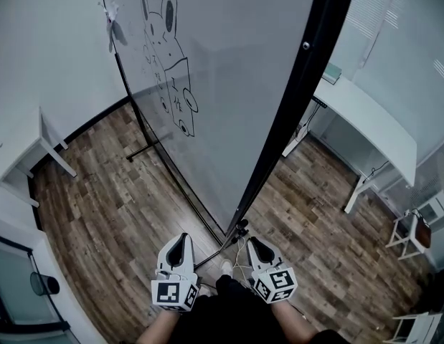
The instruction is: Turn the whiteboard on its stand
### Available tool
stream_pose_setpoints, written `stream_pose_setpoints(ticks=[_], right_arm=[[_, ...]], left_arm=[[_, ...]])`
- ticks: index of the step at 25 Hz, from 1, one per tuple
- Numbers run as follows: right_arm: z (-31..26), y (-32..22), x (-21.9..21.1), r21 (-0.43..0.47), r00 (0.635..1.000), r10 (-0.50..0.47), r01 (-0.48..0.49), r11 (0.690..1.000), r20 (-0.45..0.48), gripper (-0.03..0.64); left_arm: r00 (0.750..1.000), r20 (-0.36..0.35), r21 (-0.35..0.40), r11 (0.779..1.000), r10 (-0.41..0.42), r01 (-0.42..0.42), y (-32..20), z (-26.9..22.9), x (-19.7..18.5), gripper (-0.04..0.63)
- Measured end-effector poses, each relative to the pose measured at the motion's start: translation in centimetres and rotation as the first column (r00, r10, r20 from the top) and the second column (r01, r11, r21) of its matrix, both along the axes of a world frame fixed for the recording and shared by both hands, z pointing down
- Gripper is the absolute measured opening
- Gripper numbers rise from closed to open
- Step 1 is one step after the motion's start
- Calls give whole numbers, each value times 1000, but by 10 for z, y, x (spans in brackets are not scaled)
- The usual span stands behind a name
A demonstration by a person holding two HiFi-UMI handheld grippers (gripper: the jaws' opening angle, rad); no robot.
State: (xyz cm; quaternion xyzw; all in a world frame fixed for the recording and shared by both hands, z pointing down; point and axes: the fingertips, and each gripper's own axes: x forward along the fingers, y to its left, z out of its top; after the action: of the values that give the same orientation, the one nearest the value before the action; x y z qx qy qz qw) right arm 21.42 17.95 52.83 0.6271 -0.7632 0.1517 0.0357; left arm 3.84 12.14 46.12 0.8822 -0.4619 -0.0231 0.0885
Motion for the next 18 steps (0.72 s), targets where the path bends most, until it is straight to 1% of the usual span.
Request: stream_pose_setpoints(ticks=[3,6,10,18], right_arm=[[-13,2,6,25,999,54,-54,998,4,24],[-18,3,9,32,996,87,-87,996,7,17],[-17,6,10,32,995,100,-100,994,4,12],[-15,7,7,32,994,109,-109,994,2,11]], left_arm=[[1000,-3,-5,1000,23,-23,5,3,5,17],[998,-7,5,998,58,-58,10,3,14,18],[995,3,10,995,98,-98,13,1,23,17],[995,-8,5,995,101,-101,9,4,22,17]])
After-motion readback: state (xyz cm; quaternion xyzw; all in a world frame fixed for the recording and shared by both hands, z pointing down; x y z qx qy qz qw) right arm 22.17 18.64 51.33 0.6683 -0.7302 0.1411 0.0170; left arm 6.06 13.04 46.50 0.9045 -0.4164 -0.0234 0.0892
